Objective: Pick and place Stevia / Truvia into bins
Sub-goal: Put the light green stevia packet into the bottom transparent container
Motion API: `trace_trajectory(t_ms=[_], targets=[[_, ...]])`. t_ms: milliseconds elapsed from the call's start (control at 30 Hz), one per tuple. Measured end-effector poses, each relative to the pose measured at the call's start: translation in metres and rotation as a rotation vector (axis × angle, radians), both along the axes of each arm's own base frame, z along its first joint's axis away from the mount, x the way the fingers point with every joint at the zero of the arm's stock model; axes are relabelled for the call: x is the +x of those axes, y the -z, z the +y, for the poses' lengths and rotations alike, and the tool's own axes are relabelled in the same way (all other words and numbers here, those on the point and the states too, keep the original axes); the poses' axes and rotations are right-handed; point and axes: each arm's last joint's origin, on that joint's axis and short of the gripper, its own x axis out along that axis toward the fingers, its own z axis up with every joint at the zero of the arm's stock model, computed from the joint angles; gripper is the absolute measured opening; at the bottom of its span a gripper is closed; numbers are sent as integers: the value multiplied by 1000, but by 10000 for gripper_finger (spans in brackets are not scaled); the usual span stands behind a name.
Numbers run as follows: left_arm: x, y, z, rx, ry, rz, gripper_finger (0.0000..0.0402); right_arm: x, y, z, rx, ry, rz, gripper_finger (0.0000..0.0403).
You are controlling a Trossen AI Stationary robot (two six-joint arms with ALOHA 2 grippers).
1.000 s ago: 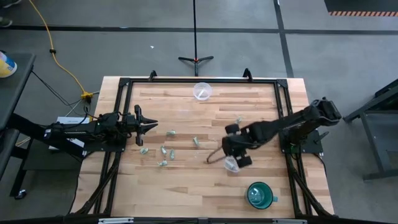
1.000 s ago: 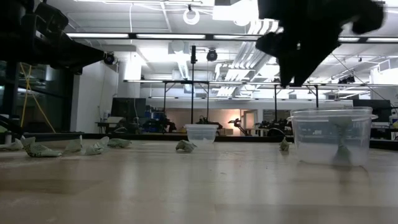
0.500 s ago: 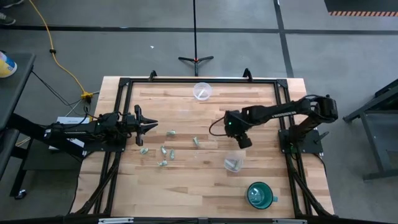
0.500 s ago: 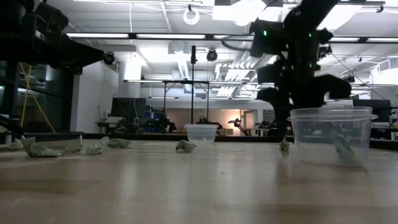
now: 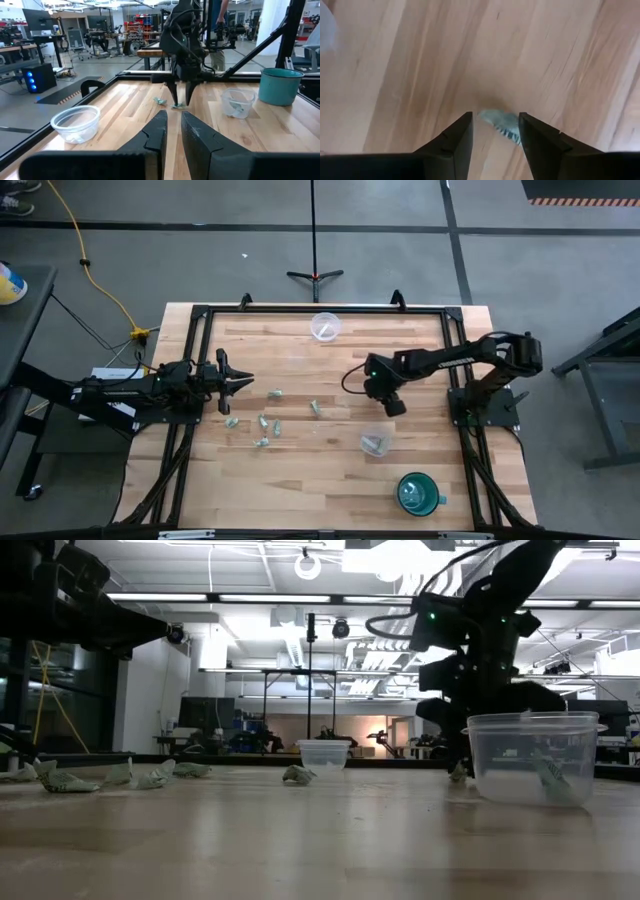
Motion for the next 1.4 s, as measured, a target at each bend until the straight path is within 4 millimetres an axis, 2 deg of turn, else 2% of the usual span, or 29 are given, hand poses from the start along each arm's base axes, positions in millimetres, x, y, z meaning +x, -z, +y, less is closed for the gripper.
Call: trace_trajectory(t_ms=[233, 333, 500, 667, 733, 867, 967, 1067, 1167, 1300, 1400], targets=[[0, 0, 0, 0, 0, 0, 92, -3, 4, 0, 3, 3, 8, 129], [0, 0, 0, 0, 0, 1, 92, -3, 4, 0, 5, -1, 6, 96], [0, 0, 0, 0, 0, 0, 92, 0, 0, 0, 2, 4, -3, 13], [0, 0, 0, 0, 0, 1, 92, 24, -33, 7, 6, -26, -99, 16], [0, 0, 0, -2, 0, 0, 92, 31, -51, 15, 72, -67, -130, 6], [0, 0, 0, -30, 1, -5, 92, 38, -84, 42, 286, -190, -222, 6], [0, 0, 0, -29, 0, -5, 92, 34, -94, 66, 383, -274, -228, 2], [0, 0, 0, -27, 0, -4, 92, 28, -92, 86, 399, -305, -150, 6], [0, 0, 0, -27, -1, -4, 92, 24, -82, 101, 334, -294, -104, 3], [0, 0, 0, -25, -8, -4, 92, 19, -70, 108, 228, -185, -79, 4], [0, 0, 0, -25, -8, -5, 92, 17, -68, 107, 210, -125, -56, 27]])
